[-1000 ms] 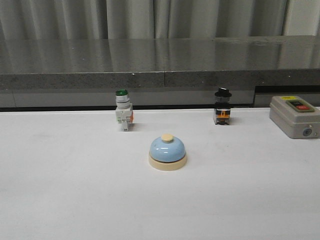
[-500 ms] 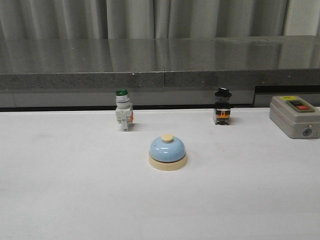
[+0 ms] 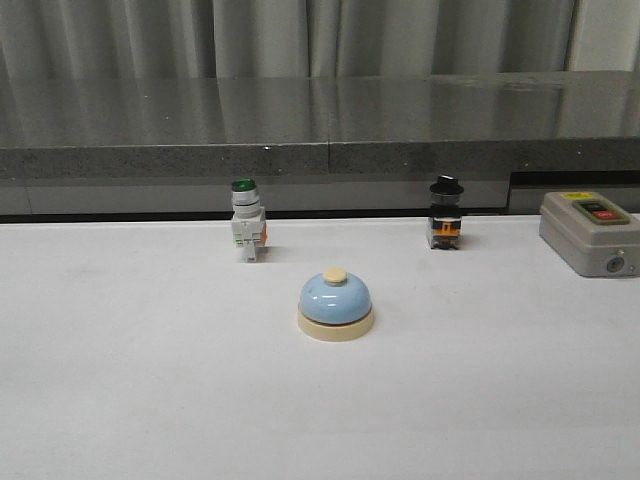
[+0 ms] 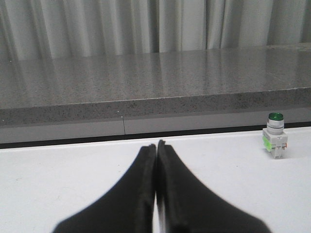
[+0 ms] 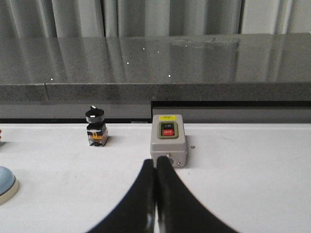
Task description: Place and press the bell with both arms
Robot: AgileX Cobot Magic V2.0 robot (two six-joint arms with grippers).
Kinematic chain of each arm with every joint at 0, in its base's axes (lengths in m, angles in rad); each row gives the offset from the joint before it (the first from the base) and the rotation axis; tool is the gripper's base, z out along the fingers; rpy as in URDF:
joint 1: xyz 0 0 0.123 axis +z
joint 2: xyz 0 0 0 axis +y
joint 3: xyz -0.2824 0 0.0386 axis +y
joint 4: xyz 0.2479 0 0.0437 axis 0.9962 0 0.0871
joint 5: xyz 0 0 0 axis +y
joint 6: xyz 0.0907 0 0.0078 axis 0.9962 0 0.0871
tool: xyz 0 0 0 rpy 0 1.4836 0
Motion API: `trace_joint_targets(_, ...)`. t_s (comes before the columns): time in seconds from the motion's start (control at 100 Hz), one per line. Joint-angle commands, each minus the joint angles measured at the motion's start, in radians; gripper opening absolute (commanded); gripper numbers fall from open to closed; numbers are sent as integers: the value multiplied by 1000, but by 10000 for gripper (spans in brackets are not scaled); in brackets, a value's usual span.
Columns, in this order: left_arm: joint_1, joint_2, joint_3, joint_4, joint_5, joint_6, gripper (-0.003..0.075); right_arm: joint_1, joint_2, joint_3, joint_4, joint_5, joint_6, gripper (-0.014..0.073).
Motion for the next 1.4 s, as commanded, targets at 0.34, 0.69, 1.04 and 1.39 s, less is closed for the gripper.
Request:
trace_joint_targets(0.34,1,-29,41,-7,-91,-11,-20,-7,191,-294,35,154,-5,-60)
trace_joint_targets(0.69,1,-29,41,-7,-91,-11,-20,-7,630,-630,35,436,-5,-60)
trace_joint_targets(1.04,1,-29,41,-7,-91,-11,-20,0,849,-682,84,362,-5,-60)
trace_joint_targets(1.39,1,-29,41,-7,-91,-11,-20,165,1132,-829,94,367,-5,-60)
